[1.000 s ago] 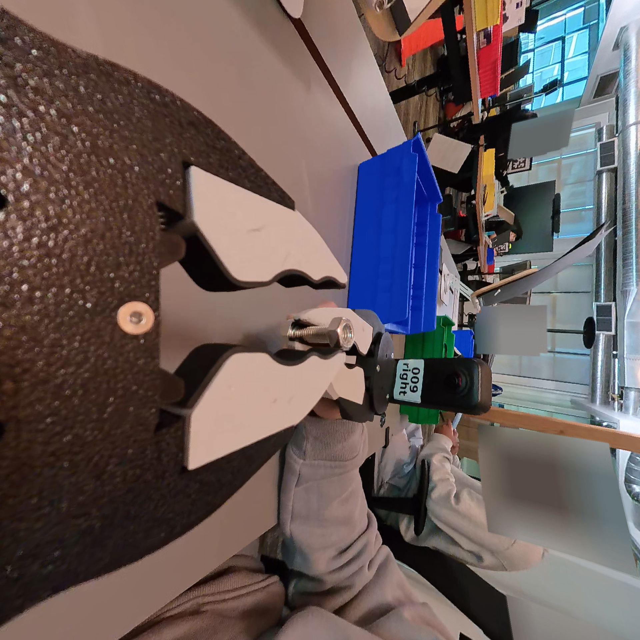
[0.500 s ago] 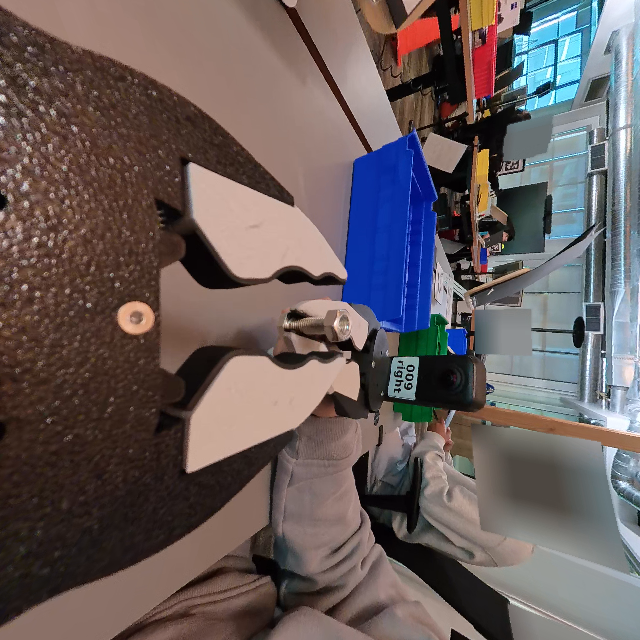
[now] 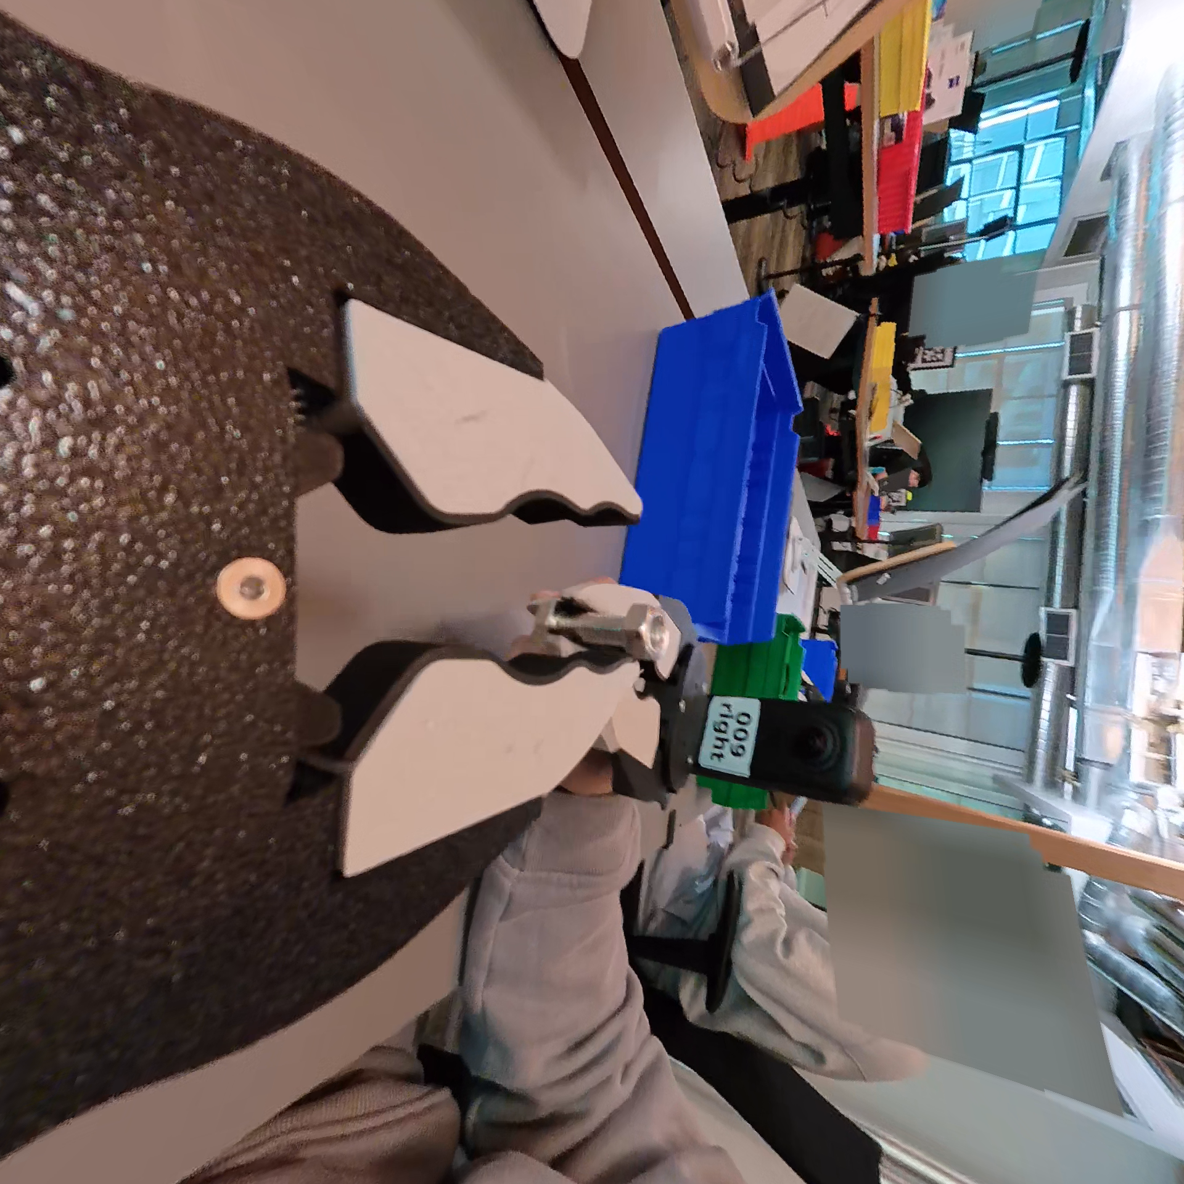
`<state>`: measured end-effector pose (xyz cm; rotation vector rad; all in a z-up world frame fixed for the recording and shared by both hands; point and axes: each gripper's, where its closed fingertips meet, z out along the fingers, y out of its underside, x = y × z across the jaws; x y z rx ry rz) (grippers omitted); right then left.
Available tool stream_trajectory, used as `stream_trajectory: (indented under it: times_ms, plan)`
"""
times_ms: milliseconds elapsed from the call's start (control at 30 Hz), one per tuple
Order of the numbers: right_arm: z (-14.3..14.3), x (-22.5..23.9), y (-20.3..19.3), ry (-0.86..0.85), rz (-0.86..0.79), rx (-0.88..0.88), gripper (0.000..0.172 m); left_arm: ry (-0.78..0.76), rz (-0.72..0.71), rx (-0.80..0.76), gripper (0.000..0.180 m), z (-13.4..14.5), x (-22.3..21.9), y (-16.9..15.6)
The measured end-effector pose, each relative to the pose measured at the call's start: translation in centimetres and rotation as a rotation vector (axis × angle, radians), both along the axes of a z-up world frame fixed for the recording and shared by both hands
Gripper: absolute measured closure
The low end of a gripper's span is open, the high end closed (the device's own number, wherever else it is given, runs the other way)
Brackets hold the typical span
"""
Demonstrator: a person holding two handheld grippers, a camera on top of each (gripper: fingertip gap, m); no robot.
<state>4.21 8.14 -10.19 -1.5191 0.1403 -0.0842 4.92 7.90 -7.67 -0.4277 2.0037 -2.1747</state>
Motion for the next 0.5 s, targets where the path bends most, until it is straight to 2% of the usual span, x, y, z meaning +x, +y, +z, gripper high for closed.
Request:
stream_trajectory:
  times_ms: [200, 500]
  plan:
    - [0.0, 0.1, 0.0, -0.001, -0.007, 0.000, 0.163, -0.005, 0.027, -0.002, 0.141, -0.1, 0.3, -1.0]
    - [0.2, 0.4, -0.2, -0.003, -0.024, 0.008, 0.163, 0.014, 0.122, 0.029, 0.141, -0.7, 1.8, 0.9]
